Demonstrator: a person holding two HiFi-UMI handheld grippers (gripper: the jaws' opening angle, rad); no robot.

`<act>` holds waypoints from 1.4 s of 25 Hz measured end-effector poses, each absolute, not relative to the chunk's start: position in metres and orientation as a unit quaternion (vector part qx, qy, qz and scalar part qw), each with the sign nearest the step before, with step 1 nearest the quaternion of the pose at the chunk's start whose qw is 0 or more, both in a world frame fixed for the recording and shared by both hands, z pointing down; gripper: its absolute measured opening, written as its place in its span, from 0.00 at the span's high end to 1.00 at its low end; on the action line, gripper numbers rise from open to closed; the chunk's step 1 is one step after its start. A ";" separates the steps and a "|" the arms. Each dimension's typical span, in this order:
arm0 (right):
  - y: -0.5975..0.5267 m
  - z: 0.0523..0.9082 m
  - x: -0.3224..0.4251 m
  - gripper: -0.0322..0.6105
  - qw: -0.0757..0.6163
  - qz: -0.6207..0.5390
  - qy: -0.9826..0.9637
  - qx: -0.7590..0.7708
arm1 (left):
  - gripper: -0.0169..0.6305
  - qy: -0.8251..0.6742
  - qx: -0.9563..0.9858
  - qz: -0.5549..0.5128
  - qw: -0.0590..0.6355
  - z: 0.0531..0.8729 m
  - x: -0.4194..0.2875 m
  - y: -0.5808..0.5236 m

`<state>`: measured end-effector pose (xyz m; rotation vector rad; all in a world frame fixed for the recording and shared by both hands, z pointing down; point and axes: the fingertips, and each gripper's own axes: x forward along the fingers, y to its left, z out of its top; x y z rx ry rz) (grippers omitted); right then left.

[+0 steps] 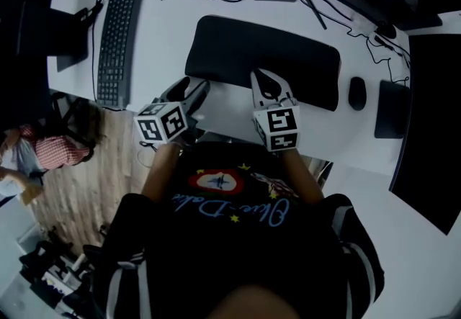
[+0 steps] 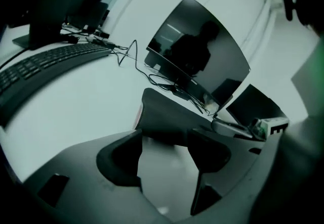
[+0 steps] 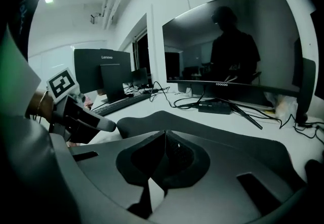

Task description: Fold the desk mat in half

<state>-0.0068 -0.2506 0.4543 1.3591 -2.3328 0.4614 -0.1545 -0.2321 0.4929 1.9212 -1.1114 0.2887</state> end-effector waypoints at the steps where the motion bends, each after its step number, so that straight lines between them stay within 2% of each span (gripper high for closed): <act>1: -0.250 0.459 -0.007 0.94 0.200 0.171 -0.833 0.486 | 0.55 -0.451 0.764 0.110 0.448 0.496 -0.157 -0.233; 6: -0.249 0.466 -0.012 0.94 0.222 0.167 -0.831 0.482 | 0.55 -0.462 0.729 0.088 0.498 0.506 -0.162 -0.235; 15: -0.244 0.498 -0.024 0.95 0.315 0.153 -0.825 0.444 | 0.57 -0.479 0.678 0.012 0.557 0.514 -0.165 -0.257; 20: -0.241 0.515 -0.026 0.95 0.358 0.160 -0.812 0.433 | 0.73 -0.477 0.691 0.009 0.543 0.508 -0.166 -0.263; 22: -0.241 0.517 -0.027 0.95 0.366 0.150 -0.808 0.436 | 0.87 -0.471 0.704 -0.005 0.532 0.497 -0.165 -0.267; 24: -0.241 0.517 -0.028 0.95 0.365 0.142 -0.808 0.440 | 0.90 -0.460 0.719 -0.019 0.520 0.482 -0.160 -0.271; 29: -0.241 0.505 -0.027 0.95 0.331 0.126 -0.818 0.453 | 0.91 -0.430 0.768 -0.024 0.474 0.445 -0.141 -0.275; 35: -0.243 0.434 0.007 0.95 0.153 0.151 -0.839 0.499 | 0.91 -0.379 0.820 -0.031 0.428 0.398 -0.109 -0.287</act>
